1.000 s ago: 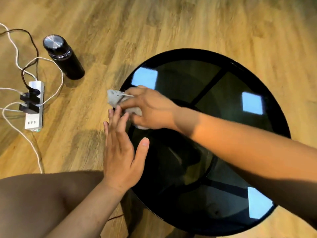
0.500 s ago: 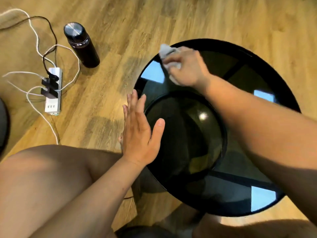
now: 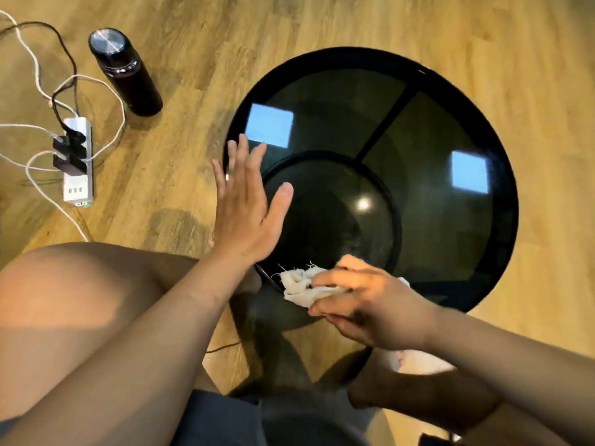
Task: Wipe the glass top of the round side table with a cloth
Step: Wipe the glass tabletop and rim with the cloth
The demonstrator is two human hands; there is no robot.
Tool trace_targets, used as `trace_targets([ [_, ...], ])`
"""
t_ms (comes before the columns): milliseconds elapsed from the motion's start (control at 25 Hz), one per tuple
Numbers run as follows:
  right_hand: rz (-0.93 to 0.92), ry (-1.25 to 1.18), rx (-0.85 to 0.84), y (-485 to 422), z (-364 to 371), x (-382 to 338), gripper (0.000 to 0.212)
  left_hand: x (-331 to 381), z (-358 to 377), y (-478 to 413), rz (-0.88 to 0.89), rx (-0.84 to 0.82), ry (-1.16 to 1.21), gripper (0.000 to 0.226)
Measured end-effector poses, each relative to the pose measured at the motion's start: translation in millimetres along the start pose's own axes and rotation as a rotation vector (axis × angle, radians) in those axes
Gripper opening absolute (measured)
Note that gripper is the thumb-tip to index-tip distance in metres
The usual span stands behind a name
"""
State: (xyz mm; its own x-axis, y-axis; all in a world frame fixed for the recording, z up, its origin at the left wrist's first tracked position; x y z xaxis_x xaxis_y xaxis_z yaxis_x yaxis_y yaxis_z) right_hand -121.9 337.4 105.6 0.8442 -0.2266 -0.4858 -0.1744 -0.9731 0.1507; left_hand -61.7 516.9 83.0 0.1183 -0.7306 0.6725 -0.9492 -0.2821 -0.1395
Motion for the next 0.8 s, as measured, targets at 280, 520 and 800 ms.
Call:
trace_targets([
  [280, 0.515, 0.266, 0.374, -22, -130, 214, 0.032, -2, 18, 1, 0.029, -0.086, -0.259, 0.066],
  [520, 1.250, 0.197, 0.491, 67, -163, 309, 0.045, -4, 12, -2, 0.008, -0.025, -0.193, 0.064],
  [800, 0.426, 0.020, 0.326, -53, -4, 4, 0.034, 0, 10, 2, -0.010, -0.066, -0.086, 0.066],
])
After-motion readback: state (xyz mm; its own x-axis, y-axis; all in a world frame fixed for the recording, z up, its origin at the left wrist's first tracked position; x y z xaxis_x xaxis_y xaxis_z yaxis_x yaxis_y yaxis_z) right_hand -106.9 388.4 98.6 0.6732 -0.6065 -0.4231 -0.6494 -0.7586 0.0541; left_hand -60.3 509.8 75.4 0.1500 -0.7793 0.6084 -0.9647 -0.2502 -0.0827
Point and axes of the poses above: each hand's wrist, its own y-axis away from the middle knuckle, its own z-axis out of the palm, x = y × z, the point moved 9 cm from there along -y, towards the middle knuckle, and after that the axes turned 4 degrees about -x, right-handed, at the moved point
